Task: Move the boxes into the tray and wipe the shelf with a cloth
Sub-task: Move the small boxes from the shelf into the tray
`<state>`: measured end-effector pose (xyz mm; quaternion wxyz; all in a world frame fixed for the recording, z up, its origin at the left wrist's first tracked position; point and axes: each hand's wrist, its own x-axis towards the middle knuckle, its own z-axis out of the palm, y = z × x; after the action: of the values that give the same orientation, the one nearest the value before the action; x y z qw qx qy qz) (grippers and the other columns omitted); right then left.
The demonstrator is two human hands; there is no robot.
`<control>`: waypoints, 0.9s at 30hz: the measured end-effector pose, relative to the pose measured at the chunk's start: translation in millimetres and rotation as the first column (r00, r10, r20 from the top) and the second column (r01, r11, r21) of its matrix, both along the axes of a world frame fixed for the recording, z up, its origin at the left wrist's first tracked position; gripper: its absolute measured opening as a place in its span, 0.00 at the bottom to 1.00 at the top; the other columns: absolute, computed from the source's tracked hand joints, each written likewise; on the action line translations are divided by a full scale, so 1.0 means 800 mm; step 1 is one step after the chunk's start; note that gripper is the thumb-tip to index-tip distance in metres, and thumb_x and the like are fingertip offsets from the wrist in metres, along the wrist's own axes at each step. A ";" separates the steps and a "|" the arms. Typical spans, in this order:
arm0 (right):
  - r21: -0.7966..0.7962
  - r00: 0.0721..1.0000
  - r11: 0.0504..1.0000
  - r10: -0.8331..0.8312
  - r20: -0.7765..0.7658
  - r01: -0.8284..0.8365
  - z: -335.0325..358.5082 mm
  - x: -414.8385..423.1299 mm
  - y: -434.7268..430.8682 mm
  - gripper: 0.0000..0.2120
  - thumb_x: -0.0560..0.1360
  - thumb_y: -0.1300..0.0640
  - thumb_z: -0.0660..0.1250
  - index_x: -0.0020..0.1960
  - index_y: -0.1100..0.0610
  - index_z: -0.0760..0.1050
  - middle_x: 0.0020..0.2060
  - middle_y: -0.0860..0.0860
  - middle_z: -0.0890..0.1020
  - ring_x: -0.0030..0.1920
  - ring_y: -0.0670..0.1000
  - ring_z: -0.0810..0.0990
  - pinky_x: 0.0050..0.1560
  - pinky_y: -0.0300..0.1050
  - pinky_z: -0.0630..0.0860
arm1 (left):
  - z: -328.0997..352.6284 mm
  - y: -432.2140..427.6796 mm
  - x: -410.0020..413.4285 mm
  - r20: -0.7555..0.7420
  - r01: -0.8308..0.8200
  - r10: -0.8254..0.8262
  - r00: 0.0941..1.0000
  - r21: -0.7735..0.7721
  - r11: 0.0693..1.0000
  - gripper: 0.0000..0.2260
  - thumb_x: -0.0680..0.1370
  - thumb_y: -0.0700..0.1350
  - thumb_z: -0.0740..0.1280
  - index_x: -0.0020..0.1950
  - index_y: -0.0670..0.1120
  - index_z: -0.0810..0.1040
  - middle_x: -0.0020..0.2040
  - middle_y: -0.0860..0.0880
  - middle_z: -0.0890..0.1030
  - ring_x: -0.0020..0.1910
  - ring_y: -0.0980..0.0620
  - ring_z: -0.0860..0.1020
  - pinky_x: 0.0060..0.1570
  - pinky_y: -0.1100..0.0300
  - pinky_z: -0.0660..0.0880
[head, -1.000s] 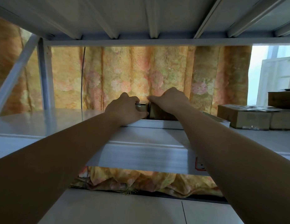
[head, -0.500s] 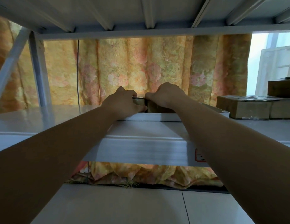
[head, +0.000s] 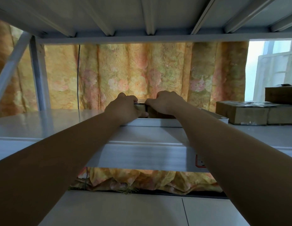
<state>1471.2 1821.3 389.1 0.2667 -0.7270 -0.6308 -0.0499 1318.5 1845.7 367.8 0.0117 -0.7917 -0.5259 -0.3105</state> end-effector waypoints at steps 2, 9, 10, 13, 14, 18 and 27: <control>-0.018 1.000 1.000 0.008 0.009 -0.008 0.000 0.000 0.000 0.30 0.72 0.32 0.56 0.57 0.56 0.72 0.60 0.59 0.74 0.52 0.58 0.74 0.48 0.49 0.72 | -0.002 -0.003 0.000 -0.020 -0.024 0.026 0.999 0.072 0.997 0.34 0.65 0.64 0.71 0.68 0.53 0.70 0.68 0.46 0.64 0.65 0.41 0.68 0.59 0.50 0.70; 0.101 0.988 0.994 -0.037 -0.150 0.053 -0.001 -0.001 -0.003 0.30 0.76 0.33 0.49 0.49 0.60 0.72 0.51 0.59 0.78 0.56 0.61 0.76 0.58 0.56 0.74 | 0.005 -0.011 0.003 -0.168 0.124 -0.095 0.981 0.173 0.977 0.24 0.70 0.61 0.68 0.63 0.53 0.75 0.59 0.48 0.74 0.58 0.46 0.73 0.61 0.46 0.68; 0.129 0.981 0.989 -0.045 -0.188 0.071 0.000 -0.001 -0.003 0.29 0.77 0.35 0.50 0.52 0.60 0.72 0.52 0.59 0.79 0.57 0.61 0.75 0.59 0.57 0.73 | 0.006 -0.011 0.003 -0.185 0.107 -0.072 0.980 0.186 0.977 0.23 0.71 0.62 0.67 0.62 0.54 0.75 0.58 0.49 0.74 0.58 0.46 0.74 0.64 0.44 0.64; 0.185 0.979 0.977 -0.074 -0.192 0.110 0.006 -0.003 -0.008 0.26 0.78 0.39 0.50 0.58 0.60 0.73 0.56 0.59 0.78 0.59 0.62 0.74 0.61 0.58 0.71 | 0.004 -0.010 0.004 -0.230 0.089 -0.034 0.973 0.233 0.968 0.23 0.71 0.64 0.64 0.62 0.54 0.75 0.59 0.49 0.75 0.58 0.46 0.74 0.61 0.46 0.66; 0.198 0.983 0.973 -0.084 -0.165 0.117 0.009 -0.003 -0.010 0.26 0.79 0.40 0.51 0.58 0.60 0.74 0.56 0.59 0.78 0.59 0.62 0.74 0.61 0.58 0.71 | 0.003 -0.011 0.005 -0.230 0.098 -0.038 0.972 0.256 0.962 0.24 0.72 0.65 0.63 0.62 0.53 0.75 0.60 0.48 0.74 0.58 0.46 0.74 0.58 0.48 0.68; 0.196 0.989 0.972 -0.112 -0.094 0.129 0.015 0.006 -0.016 0.20 0.77 0.45 0.56 0.59 0.58 0.74 0.56 0.57 0.79 0.58 0.60 0.75 0.57 0.54 0.74 | 0.010 -0.015 0.014 -0.107 0.183 -0.152 0.983 0.404 0.896 0.23 0.74 0.62 0.62 0.64 0.49 0.75 0.64 0.49 0.72 0.60 0.47 0.72 0.54 0.52 0.71; 0.287 0.972 0.930 -0.207 -0.113 0.231 0.019 0.083 -0.061 0.14 0.73 0.59 0.57 0.55 0.59 0.77 0.49 0.57 0.81 0.47 0.57 0.79 0.44 0.46 0.77 | 0.049 -0.034 0.095 -0.225 0.384 -0.324 0.919 0.325 0.864 0.18 0.77 0.51 0.63 0.65 0.48 0.72 0.64 0.45 0.70 0.56 0.46 0.73 0.52 0.51 0.74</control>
<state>1537.4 1772.5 404.7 0.3914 -0.7456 -0.5197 -0.1444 1394.6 1818.4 407.1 0.1432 -0.8816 -0.3018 -0.3334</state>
